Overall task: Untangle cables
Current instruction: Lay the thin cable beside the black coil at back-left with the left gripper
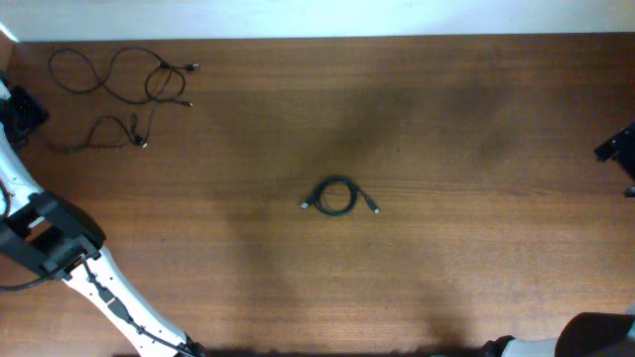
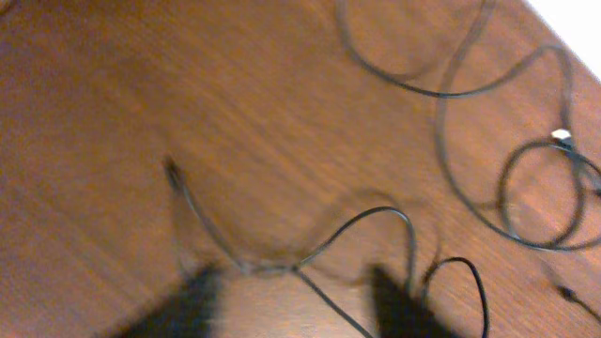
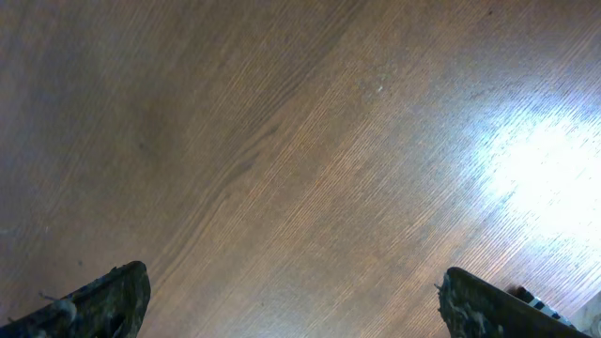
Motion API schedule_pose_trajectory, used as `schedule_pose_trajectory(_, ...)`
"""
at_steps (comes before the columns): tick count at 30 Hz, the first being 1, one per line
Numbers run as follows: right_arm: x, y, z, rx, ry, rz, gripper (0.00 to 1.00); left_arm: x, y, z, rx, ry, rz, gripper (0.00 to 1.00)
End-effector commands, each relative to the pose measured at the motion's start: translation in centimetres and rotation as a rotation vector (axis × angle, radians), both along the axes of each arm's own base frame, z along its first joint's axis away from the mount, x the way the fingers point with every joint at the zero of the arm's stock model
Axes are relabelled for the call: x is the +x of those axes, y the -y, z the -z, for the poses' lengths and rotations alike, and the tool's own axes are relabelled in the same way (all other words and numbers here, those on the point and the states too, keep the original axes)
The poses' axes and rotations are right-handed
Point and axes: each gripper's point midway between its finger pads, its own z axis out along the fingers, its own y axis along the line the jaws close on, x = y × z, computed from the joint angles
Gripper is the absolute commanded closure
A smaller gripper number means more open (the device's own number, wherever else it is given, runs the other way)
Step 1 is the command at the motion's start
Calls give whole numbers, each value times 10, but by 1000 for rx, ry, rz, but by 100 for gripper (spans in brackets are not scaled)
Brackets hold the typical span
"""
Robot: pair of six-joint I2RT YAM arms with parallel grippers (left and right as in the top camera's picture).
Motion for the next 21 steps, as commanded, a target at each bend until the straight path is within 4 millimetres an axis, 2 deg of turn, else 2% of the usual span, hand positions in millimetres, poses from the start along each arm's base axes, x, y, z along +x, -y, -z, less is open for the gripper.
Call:
schedule_pose_trajectory(1,0,4,-5,-22,2,0,2,-14,-21,15,-11,-20,-49,1)
schedule_pose_trajectory(3,0,4,-5,-22,2,0,1,-13,-24,12,-27,17,-44,1)
schedule_pose_trajectory(6,0,4,-5,-22,2,0,2,-10,-19,8,-77,61,-19,2)
schedule_pose_trajectory(9,0,4,-5,-22,2,0,2,8,11,-6,-219,184,82,11)
schedule_pose_trajectory(12,0,4,-5,-22,2,0,2,22,45,-12,-303,221,158,12)
schedule_pose_trajectory(14,0,4,-5,-22,2,0,2,25,63,-6,-315,175,174,12)
schedule_pose_trajectory(16,0,4,-5,-22,2,0,2,22,79,9,-271,65,189,10)
schedule_pose_trajectory(19,0,4,-5,-22,2,0,2,9,82,38,-102,-165,166,9)
schedule_pose_trajectory(21,0,4,-5,-22,2,0,2,11,96,55,-68,-244,185,10)
